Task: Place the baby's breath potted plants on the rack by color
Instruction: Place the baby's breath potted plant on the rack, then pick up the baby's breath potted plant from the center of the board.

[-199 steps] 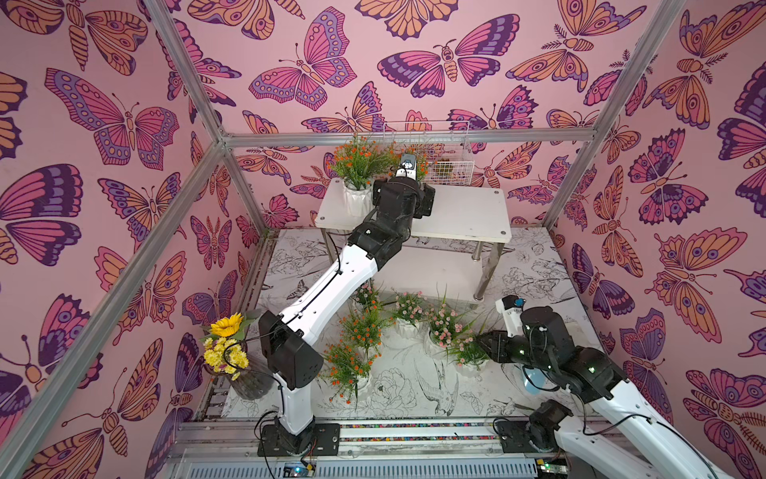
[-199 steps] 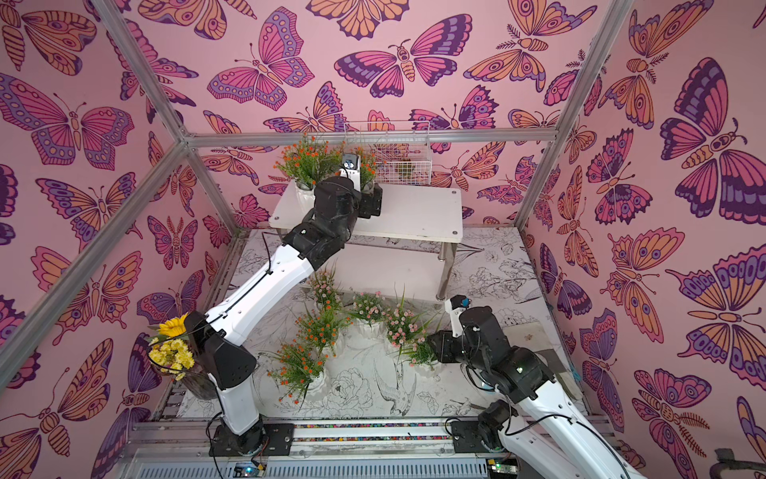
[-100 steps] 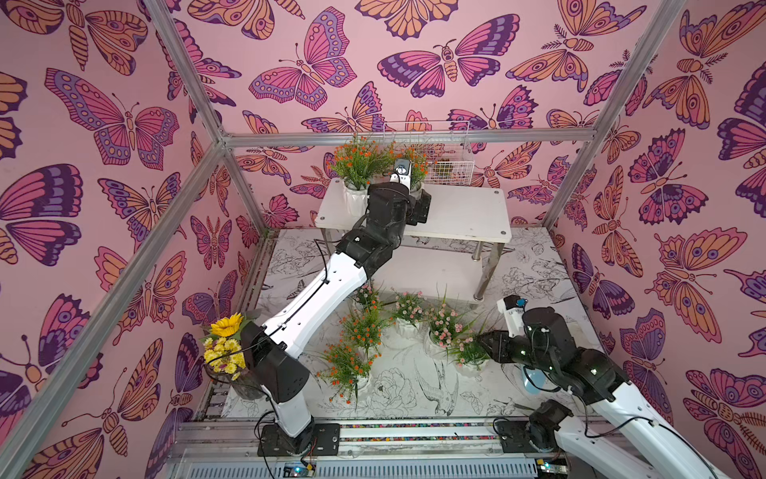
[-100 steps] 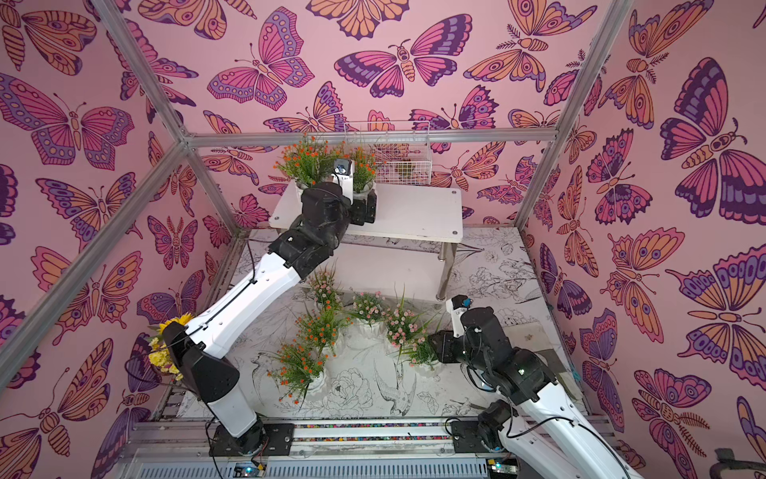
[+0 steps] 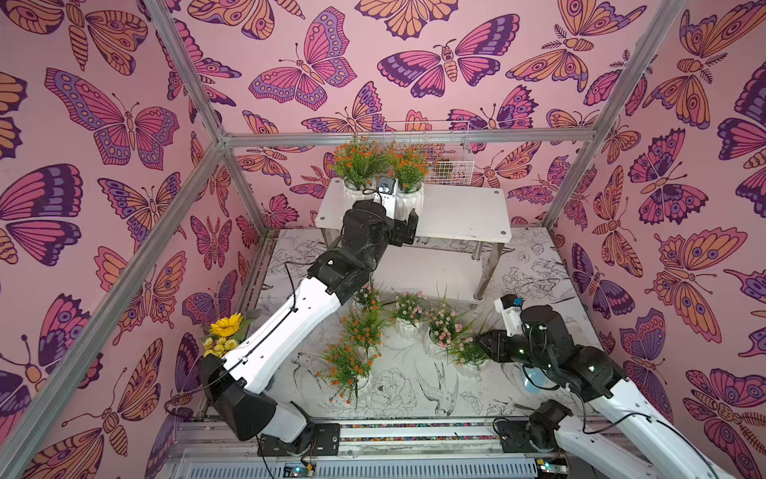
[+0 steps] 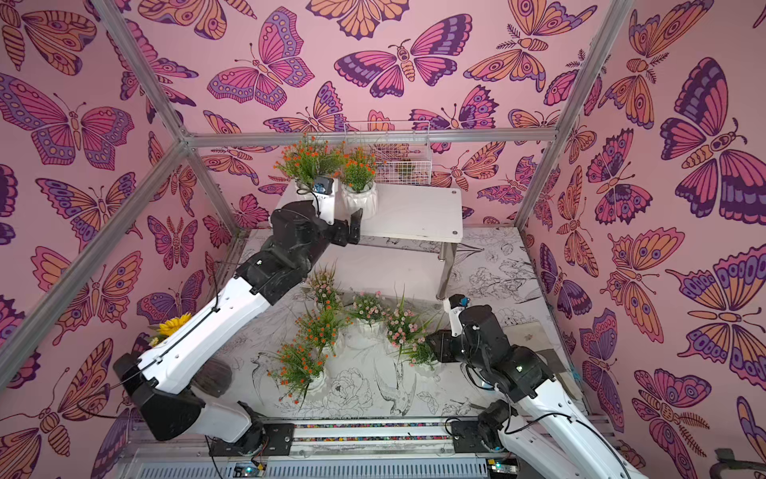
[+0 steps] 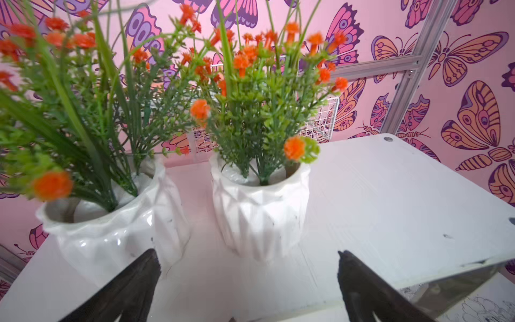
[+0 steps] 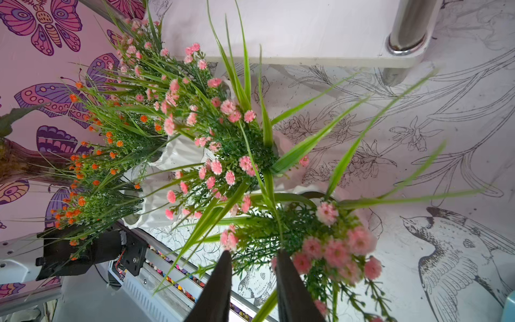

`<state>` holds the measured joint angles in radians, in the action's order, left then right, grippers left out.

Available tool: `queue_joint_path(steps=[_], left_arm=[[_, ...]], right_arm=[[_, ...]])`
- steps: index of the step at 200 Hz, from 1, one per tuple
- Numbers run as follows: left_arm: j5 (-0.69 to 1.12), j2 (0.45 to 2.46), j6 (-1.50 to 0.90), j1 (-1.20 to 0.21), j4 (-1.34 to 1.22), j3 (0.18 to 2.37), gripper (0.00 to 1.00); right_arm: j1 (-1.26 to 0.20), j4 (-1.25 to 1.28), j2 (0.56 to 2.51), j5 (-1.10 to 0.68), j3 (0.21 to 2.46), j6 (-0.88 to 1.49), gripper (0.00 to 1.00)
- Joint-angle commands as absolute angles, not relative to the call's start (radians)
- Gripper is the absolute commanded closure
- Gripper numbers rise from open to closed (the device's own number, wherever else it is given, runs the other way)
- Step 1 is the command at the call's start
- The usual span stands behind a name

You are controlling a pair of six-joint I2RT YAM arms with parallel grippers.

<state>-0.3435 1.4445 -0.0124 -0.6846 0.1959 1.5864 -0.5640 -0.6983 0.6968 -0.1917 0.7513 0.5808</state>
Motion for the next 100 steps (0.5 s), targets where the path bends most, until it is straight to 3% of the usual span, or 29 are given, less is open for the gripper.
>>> queue_joint_path(steps=[1,100], left_arm=[[-0.286,1.362,-0.022,-0.68,0.221,1.526,0.0],[-0.17,1.02,-0.149,-0.68,0.374,1.186,0.0]], right_arm=[[-0.557,-0.685,0.713,-0.218,0.813,0.549,0.7],[-0.636,-0.55,0.822,-0.255,0.886,0.55,0.69]])
